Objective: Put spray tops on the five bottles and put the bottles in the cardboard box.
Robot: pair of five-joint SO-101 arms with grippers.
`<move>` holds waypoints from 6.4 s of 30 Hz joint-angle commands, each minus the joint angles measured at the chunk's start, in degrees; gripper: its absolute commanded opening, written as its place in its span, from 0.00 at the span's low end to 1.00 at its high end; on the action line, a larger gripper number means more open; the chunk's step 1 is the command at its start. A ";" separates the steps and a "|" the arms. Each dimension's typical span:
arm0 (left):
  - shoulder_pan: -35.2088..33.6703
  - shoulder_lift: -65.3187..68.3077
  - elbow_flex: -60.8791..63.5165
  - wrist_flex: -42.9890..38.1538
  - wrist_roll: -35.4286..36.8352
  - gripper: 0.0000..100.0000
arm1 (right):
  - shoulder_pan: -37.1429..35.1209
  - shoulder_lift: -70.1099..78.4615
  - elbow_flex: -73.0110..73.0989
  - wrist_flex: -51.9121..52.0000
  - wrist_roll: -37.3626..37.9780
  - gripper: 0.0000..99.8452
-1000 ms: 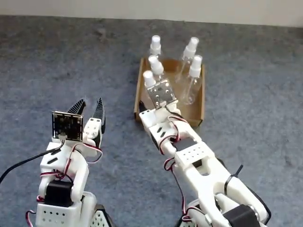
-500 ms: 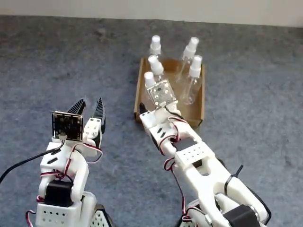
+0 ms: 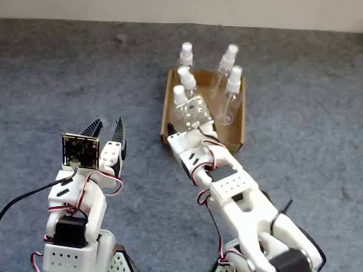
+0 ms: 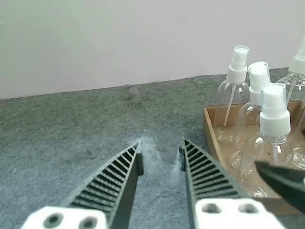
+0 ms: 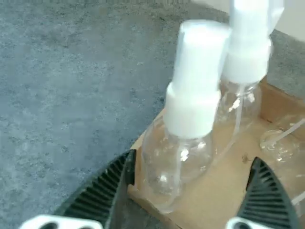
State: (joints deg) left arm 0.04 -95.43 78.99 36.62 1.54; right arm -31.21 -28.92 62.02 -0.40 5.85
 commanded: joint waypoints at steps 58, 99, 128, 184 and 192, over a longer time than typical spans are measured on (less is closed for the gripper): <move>-29.05 -1.45 18.59 31.12 0.62 0.09 | 27.47 -76.18 43.21 72.31 10.29 0.00; -29.05 -1.45 18.59 31.12 0.62 0.09 | 27.47 -76.26 43.21 72.40 10.29 0.00; -29.05 -1.45 18.59 31.12 0.62 0.09 | 27.47 -76.26 43.21 72.40 10.29 0.00; -29.05 -1.45 18.59 31.12 0.62 0.09 | 27.47 -76.26 43.21 72.40 10.29 0.00; -29.05 -1.45 18.59 31.12 0.62 0.09 | 27.47 -76.26 43.21 72.40 10.29 0.00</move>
State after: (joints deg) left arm -28.26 -96.31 96.13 67.56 1.71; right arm -4.31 -104.26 95.52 71.60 15.43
